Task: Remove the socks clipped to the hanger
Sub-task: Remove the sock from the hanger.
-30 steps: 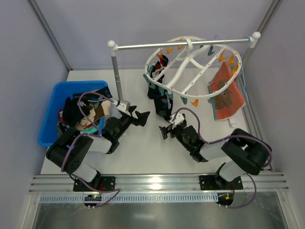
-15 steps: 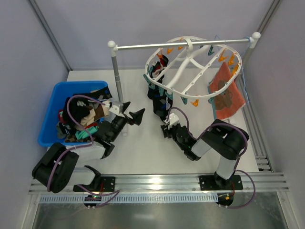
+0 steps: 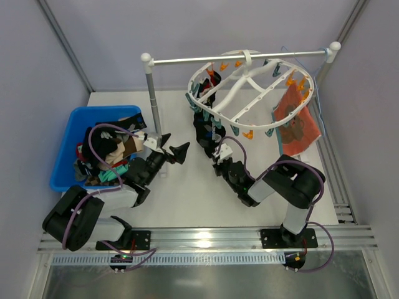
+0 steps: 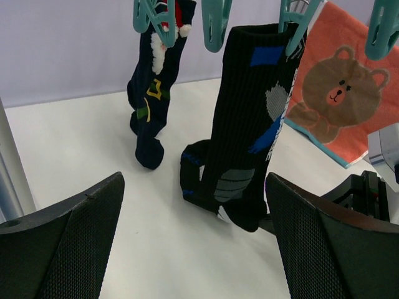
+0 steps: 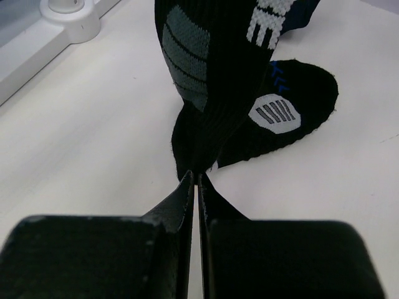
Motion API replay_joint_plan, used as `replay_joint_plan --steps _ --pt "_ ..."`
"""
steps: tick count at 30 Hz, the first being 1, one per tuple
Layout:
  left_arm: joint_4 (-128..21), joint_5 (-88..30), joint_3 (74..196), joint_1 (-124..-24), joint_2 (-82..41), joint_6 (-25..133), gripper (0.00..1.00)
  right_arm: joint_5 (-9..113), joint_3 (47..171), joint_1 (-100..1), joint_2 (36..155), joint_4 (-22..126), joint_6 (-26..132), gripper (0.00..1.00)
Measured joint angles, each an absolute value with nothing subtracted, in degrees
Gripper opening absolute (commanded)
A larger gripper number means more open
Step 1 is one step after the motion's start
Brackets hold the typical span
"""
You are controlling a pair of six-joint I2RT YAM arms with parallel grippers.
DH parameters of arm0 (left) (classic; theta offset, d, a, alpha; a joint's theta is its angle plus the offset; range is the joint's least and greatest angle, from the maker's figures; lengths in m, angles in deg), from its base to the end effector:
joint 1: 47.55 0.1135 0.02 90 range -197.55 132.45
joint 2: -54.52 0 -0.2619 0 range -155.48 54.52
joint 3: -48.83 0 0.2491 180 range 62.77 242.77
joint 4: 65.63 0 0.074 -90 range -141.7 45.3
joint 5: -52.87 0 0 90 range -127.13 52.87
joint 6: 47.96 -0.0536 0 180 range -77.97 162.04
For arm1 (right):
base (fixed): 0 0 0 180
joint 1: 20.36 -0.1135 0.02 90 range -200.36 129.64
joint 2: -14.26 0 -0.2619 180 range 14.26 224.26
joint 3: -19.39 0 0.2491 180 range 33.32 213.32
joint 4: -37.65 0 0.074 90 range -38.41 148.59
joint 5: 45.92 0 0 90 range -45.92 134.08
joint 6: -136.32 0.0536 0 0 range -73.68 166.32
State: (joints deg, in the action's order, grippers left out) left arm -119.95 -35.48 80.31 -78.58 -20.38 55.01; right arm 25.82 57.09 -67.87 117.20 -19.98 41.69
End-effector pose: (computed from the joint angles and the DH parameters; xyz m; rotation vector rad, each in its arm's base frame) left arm 0.2203 -0.1343 0.2193 0.2459 1.3906 -0.6594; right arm 0.2196 0.2149 0.1260 -0.5287 1.6211 0.2876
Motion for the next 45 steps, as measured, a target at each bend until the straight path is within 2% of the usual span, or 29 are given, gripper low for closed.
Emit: replay_joint_plan --steps 11,24,25,26,29,36,45 --pt "-117.89 -35.63 79.48 -78.58 -18.87 54.4 0.91 24.99 52.87 -67.87 114.07 -20.05 41.93 0.04" --pt "-118.18 -31.0 79.02 -78.55 -16.05 59.38 0.92 21.08 36.59 -69.38 91.21 -20.05 41.85 0.04" --pt "-118.24 -30.56 79.02 -78.62 -16.05 59.79 0.92 20.84 36.2 -69.38 89.57 -20.09 41.85 0.04" --pt "-118.33 -30.43 79.06 -79.01 -16.11 60.23 0.97 20.64 36.0 -69.4 87.38 -19.74 41.85 0.04" --pt "-118.31 -31.28 79.78 -81.29 -16.7 61.13 0.98 20.1 35.93 -69.42 80.24 -20.07 41.85 0.04" --pt "-112.19 -38.58 90.25 -92.54 -19.7 58.48 0.99 19.24 35.89 -69.44 64.22 -17.1 41.89 0.04" --pt "-95.49 -49.42 108.79 -92.8 -19.74 55.58 0.99 19.13 35.89 -69.44 50.93 -7.74 41.85 0.04"
